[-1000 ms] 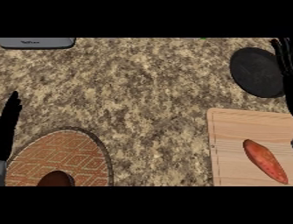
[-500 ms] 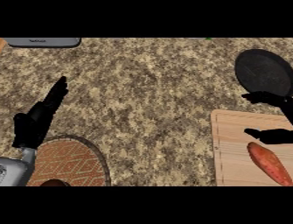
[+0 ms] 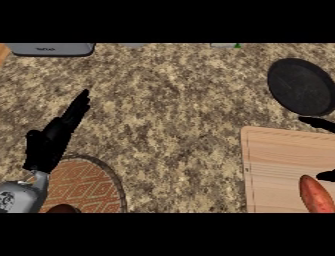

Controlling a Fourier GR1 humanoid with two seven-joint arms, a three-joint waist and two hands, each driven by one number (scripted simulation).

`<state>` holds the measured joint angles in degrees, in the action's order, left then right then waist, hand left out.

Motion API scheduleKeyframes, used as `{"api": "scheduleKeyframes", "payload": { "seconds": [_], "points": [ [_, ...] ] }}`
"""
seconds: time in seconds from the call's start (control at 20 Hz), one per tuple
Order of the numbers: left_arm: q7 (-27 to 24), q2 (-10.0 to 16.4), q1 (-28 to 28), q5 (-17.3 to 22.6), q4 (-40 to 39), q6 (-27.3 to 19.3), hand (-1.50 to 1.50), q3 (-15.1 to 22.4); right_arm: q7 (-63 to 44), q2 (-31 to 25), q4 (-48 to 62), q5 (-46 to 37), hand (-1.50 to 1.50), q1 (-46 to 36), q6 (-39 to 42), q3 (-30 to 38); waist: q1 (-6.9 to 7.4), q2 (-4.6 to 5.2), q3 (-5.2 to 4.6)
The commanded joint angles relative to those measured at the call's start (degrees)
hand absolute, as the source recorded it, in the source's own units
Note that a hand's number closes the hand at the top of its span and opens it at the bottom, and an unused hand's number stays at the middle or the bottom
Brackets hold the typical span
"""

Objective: Pick the sweet potato from the cutting board and place it in the pan

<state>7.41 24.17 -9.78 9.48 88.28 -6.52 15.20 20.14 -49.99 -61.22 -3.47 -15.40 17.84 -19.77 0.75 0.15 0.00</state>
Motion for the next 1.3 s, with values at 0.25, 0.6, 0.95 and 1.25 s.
{"api": "scheduleKeyframes", "payload": {
  "seconds": [0.25, 0.6, 0.95, 1.25],
  "points": [
    [1.32, -0.63, -0.95, -0.62, 0.38, 1.10, 0.00, 0.27, -14.95, -5.47, -6.35, -12.88, -1.50, -11.58, 14.44, -10.80, 1.16, -0.06, -0.17],
    [0.61, -1.23, 0.05, -1.22, -0.68, 0.86, 0.00, -0.93, -28.34, 0.04, -15.19, -12.85, -1.50, -14.59, 30.77, -17.08, -0.32, -0.31, -0.16],
    [3.15, -1.54, 0.35, -1.62, 3.40, 3.08, 0.00, -3.27, -39.93, 5.07, -20.69, -13.38, -1.50, -12.03, 36.29, -12.31, -0.70, -0.28, -0.03],
    [4.45, -3.33, 3.70, -3.90, 6.61, 3.37, 0.00, -3.31, -40.59, 1.37, -27.59, -17.36, -1.50, -6.04, 38.63, -8.52, -0.80, -0.32, -0.01]
  ]
}}
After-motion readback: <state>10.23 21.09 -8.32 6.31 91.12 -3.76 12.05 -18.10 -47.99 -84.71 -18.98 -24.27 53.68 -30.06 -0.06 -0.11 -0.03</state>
